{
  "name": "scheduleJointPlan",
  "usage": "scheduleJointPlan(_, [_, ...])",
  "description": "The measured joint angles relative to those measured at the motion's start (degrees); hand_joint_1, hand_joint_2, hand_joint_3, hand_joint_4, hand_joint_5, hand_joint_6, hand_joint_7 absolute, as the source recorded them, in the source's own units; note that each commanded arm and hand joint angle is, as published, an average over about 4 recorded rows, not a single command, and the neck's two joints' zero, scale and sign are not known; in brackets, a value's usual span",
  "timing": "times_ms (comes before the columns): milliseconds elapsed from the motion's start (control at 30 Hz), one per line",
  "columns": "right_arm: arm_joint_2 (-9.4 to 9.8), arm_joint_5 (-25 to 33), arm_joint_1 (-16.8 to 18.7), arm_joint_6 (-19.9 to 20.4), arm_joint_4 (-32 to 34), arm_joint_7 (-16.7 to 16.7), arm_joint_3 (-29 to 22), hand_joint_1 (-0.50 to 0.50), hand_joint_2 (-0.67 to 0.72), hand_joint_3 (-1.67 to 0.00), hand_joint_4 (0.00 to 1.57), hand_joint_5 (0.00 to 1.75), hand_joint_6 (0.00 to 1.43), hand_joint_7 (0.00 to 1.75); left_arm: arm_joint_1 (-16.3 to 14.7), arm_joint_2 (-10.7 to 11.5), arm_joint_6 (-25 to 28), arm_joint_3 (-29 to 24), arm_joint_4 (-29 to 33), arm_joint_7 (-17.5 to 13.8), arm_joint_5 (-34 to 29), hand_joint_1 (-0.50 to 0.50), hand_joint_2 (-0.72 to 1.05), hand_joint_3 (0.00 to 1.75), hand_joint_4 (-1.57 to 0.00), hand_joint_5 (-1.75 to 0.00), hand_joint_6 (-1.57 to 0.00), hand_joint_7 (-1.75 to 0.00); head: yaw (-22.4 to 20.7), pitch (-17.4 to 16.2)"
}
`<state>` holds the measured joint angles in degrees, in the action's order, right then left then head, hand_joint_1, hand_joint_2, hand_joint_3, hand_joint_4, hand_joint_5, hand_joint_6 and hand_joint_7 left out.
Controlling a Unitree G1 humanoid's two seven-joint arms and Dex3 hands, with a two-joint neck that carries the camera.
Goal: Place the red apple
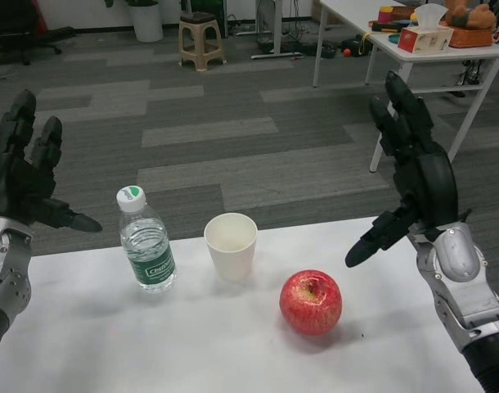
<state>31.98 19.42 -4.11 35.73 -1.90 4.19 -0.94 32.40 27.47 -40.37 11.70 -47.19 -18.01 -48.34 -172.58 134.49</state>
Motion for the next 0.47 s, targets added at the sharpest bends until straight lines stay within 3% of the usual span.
scheduleJointPlan(267, [-0.11, 0.0, 0.0, 0.0, 0.0, 0.1, 0.3, -0.50, 0.30, 0.00, 0.00, 0.00, 0.00, 0.07, 0.0, 0.0, 0.0, 0.1, 0.0, 0.0, 0.0, -0.50, -0.28, 0.04, 0.00, 0.00, 0.00, -0.07, -0.1, 0.2])
scheduleJointPlan(467, [-0.12, 0.0, 0.0, 0.0, -0.1, 0.2, 0.5, -0.49, 0.34, 0.00, 0.00, 0.00, 0.00, 0.07, 0.0, 0.0, 0.0, 0.1, 0.0, 0.0, 0.0, -0.50, -0.28, 0.06, 0.00, -0.03, 0.00, -0.07, 0.0, 0.3])
